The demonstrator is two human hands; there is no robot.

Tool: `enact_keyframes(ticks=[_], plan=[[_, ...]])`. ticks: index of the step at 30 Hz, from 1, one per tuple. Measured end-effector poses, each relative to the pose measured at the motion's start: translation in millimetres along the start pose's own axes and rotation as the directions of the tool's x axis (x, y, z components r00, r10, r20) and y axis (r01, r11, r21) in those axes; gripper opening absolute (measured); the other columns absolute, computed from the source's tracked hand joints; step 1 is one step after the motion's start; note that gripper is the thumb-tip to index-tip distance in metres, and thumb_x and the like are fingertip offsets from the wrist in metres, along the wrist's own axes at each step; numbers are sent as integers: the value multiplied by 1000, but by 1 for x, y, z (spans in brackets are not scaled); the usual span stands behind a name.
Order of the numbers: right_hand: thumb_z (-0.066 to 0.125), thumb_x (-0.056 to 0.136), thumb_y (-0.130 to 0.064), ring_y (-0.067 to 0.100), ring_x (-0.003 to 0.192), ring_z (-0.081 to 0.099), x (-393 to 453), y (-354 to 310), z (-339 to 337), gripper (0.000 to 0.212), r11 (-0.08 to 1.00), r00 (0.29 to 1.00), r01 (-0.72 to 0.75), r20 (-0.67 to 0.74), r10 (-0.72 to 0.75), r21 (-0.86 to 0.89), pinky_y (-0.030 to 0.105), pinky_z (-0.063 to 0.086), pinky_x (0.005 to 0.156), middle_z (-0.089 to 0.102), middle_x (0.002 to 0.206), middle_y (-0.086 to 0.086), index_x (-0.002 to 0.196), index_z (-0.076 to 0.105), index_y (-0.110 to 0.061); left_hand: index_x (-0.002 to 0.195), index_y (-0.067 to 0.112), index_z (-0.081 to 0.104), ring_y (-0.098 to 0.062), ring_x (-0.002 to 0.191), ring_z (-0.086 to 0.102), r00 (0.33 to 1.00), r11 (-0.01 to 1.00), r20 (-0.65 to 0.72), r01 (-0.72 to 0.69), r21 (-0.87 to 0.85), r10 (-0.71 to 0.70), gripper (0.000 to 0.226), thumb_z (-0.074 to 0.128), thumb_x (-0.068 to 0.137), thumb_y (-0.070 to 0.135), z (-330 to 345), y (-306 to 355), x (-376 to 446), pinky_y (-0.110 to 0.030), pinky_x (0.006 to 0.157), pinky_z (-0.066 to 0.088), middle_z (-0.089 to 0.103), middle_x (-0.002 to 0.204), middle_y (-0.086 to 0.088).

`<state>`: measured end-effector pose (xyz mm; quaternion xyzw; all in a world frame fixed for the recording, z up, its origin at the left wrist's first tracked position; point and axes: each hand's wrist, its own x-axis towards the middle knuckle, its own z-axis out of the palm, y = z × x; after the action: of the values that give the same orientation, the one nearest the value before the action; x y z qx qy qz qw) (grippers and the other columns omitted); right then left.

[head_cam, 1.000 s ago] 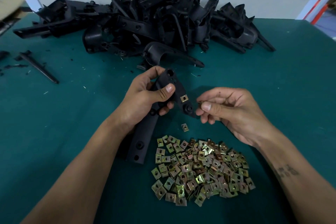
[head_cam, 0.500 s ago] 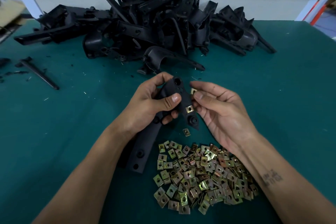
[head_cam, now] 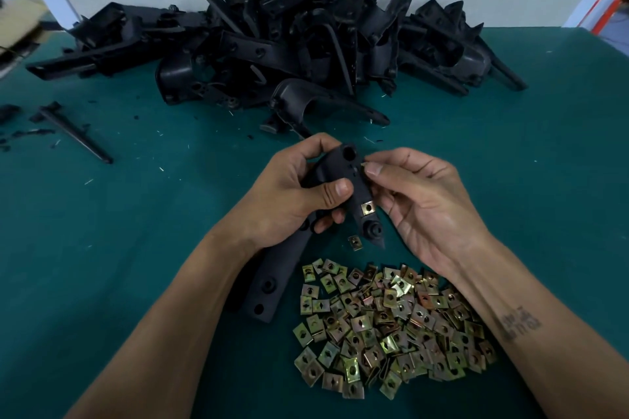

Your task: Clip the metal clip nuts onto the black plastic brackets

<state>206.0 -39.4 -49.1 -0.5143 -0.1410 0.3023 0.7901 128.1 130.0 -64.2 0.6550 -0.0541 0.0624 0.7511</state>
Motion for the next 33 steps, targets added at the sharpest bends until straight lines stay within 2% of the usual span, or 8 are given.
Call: enact_keyframes(ticks=[5, 9, 13, 17, 20, 22, 30, 33], plan=[[74, 73, -4, 10, 61, 62, 1, -1, -1, 8, 1000, 999, 8, -54, -6, 27, 16, 50, 55, 70, 75, 8, 81, 74, -5, 102, 6, 49, -18, 55, 58, 1000, 1000, -10, 9, -18, -9, 26, 67, 86, 14, 2, 0, 0, -23, 41, 43, 62, 75, -10], [74, 74, -5, 10, 62, 62, 0, 1, 0, 9, 1000, 999, 9, -35, -9, 3, 16, 50, 56, 71, 76, 7, 82, 72, -5, 103, 4, 48, -19, 54, 58, 1000, 1000, -17, 10, -4, -10, 22, 64, 88, 7, 1, 0, 0, -24, 40, 43, 58, 83, -25], [75, 73, -5, 9, 62, 61, -1, 2, 2, 8, 1000, 999, 20, -46, -20, -7, 18, 50, 58, 71, 75, 5, 80, 72, -7, 102, 5, 48, -19, 54, 58, 1000, 1000, -13, 17, 2, -17, 21, 64, 87, 6, 1, 0, 0, -23, 40, 43, 59, 82, -23], [68, 85, 6, 11, 62, 59, 0, 3, 3, 14, 998, 992, 54, -112, -55, -13, 20, 48, 58, 69, 73, 6, 78, 68, -6, 102, 5, 48, -19, 53, 58, 1000, 1000, -20, 21, -7, -21, 27, 67, 85, 12, 1, 0, 0, -23, 40, 43, 61, 76, -16], [71, 80, 0, 13, 64, 60, 0, 2, 4, 6, 1000, 997, 22, -69, -22, 5, 22, 50, 61, 70, 75, 8, 80, 68, -5, 102, 5, 47, -19, 53, 58, 1000, 1000, -20, 11, -9, -12, 26, 67, 86, 11, 1, 0, 1, -23, 40, 43, 54, 83, -40], [72, 75, -4, 13, 64, 61, 0, 2, 4, 7, 1000, 998, 13, -58, -12, 12, 22, 50, 62, 70, 76, 8, 81, 68, -5, 102, 5, 47, -19, 54, 58, 1000, 1000, -19, 8, -11, -8, 27, 67, 85, 12, 1, 0, 0, -23, 40, 43, 53, 88, -45], [69, 86, 9, 9, 60, 54, -3, 8, 9, 17, 991, 979, 104, -167, -117, -88, 23, 45, 58, 68, 70, 4, 77, 67, -5, 103, 4, 48, -19, 53, 57, 1000, 1000, -23, 12, -17, -13, 32, 70, 82, 17, 2, 0, 0, -23, 40, 41, 60, 84, -24], [69, 88, 7, 11, 61, 53, -4, 11, 14, 14, 991, 970, 101, -213, -118, -89, 32, 45, 64, 68, 73, 5, 80, 68, -4, 102, 6, 48, -19, 54, 57, 1000, 1000, -13, 1, -24, -1, 30, 68, 83, 16, 2, 0, 0, -23, 40, 42, 59, 81, -23]])
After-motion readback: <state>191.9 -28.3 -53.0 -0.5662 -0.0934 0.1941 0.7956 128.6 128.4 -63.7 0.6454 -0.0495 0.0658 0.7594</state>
